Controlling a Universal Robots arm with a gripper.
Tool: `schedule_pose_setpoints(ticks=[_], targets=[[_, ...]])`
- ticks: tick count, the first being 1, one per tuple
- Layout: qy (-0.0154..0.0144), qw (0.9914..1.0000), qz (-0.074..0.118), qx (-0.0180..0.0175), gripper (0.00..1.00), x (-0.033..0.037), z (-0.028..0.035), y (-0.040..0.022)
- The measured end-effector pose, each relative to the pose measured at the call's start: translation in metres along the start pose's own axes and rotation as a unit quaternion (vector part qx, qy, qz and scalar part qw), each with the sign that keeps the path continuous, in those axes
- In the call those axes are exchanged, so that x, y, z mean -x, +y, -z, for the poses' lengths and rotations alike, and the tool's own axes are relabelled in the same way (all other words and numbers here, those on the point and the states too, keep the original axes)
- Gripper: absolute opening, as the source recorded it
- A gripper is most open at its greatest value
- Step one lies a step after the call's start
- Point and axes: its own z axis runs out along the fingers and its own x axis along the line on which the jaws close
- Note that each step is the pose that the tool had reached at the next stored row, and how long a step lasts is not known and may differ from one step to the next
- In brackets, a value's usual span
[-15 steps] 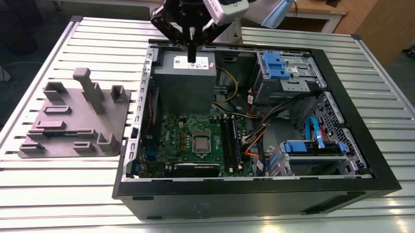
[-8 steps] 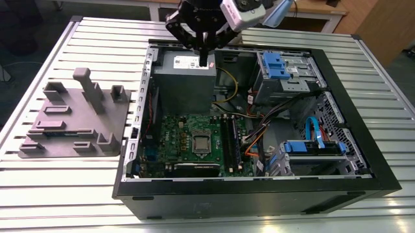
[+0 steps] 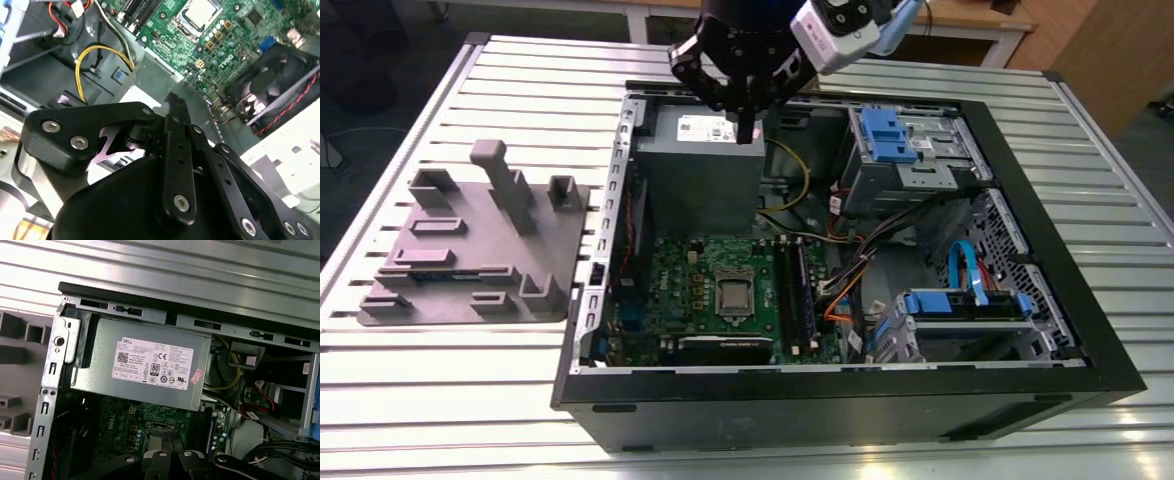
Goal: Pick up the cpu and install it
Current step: 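Install the first cpu locking lever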
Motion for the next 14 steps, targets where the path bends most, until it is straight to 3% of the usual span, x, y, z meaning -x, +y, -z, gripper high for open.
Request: schedule_pose_setpoints(ticks=[4,9,11,14], targets=[[0.0006,0.99978,0.021,0.0002,0.11,-0.0002,-0.0036,-0.0015],[0.0007,0.99978,0.021,-0.0005,0.11,-0.0019,-0.0061,-0.0138],[0.0008,0.99974,0.023,-0.0011,0.11,-0.0007,-0.0075,-0.0149],[0.0012,0.99901,0.044,-0.0008,0.11,-0.0003,-0.0092,-0.015]])
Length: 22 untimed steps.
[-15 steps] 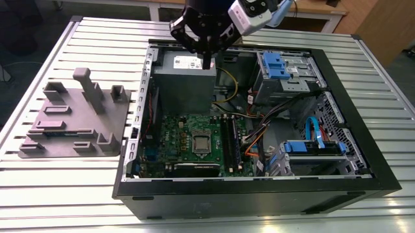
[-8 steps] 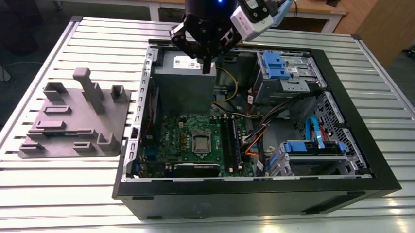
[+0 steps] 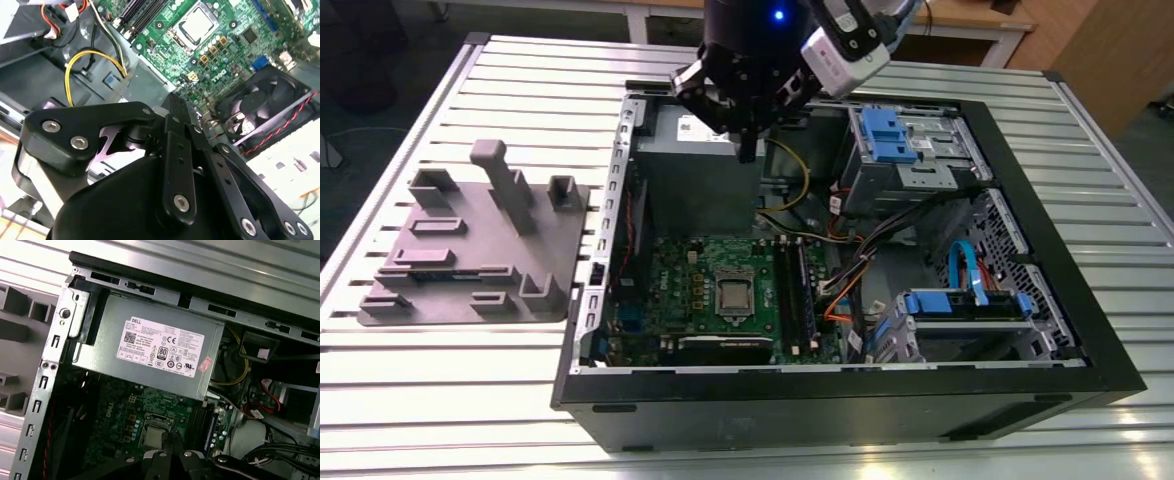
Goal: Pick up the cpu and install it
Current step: 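Install the first cpu locking lever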
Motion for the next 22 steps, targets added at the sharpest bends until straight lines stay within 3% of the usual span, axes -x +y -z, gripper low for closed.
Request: schedule_pose_setpoints(ticks=[5,11,13,19,20,22], targets=[[0.0009,0.99897,0.045,0.0009,0.11,0.0,-0.0034,-0.0001],[0.0019,0.99552,0.095,0.0014,0.11,-0.0001,-0.0087,-0.0002],[0.0022,0.99492,0.101,0.0016,0.11,-0.0005,-0.0117,-0.0018],[0.0023,0.99437,0.106,0.0016,0.11,-0.0019,-0.0198,-0.0088],[0.0026,0.99384,0.111,0.0012,0.11,-0.0018,-0.0213,-0.0089],[0.0029,0.9919,0.127,0.0016,0.11,-0.0018,-0.0235,-0.0089]])
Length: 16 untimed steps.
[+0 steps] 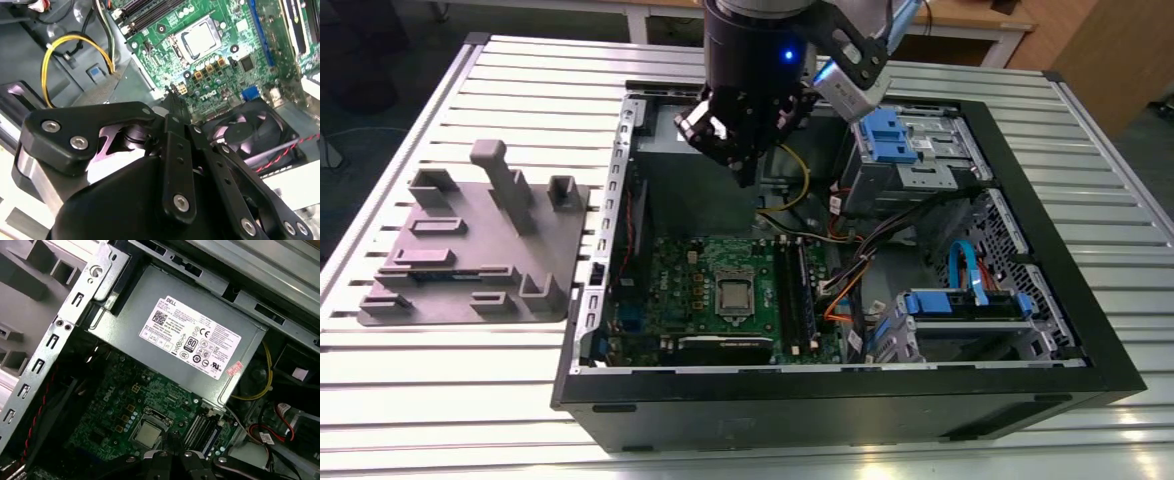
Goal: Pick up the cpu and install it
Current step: 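Install the first cpu locking lever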
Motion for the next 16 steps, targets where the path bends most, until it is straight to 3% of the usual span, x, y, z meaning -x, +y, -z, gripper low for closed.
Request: schedule_pose_setpoints(ticks=[4,9,16], targets=[[0.0006,0.99933,0.037,0.0007,0.11,-0.0001,-0.0039,-0.0001],[0.0014,0.997,0.077,0.0014,0.11,-0.0002,-0.0073,-0.0003],[0.0014,0.99679,0.08,0.0015,0.11,-0.0035,-0.0081,-0.0072]])
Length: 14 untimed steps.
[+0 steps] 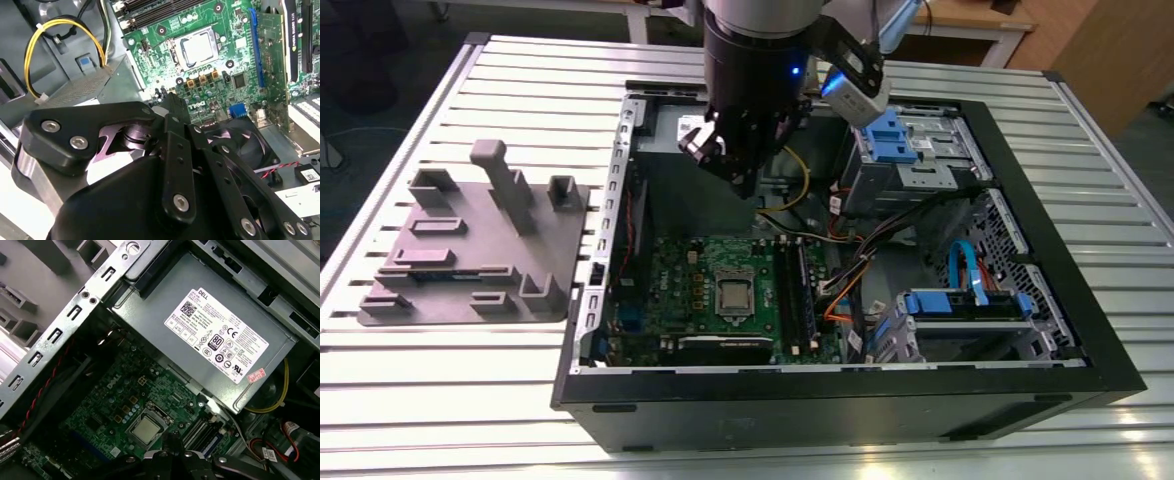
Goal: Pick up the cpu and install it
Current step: 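Install the first cpu locking lever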
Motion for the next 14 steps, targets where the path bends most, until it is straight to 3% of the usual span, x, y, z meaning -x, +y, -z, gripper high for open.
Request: schedule_pose_setpoints(ticks=[3,9,14], targets=[[0.0,1.0,0.0,0.0,0.11,0.0032,-0.0007,-0.0034],[0.0,1.0,0.002,0.0001,0.11,0.0204,-0.0042,-0.0175],[0.0007,0.99934,0.036,0.0007,0.11,0.0217,-0.0081,-0.0187]])
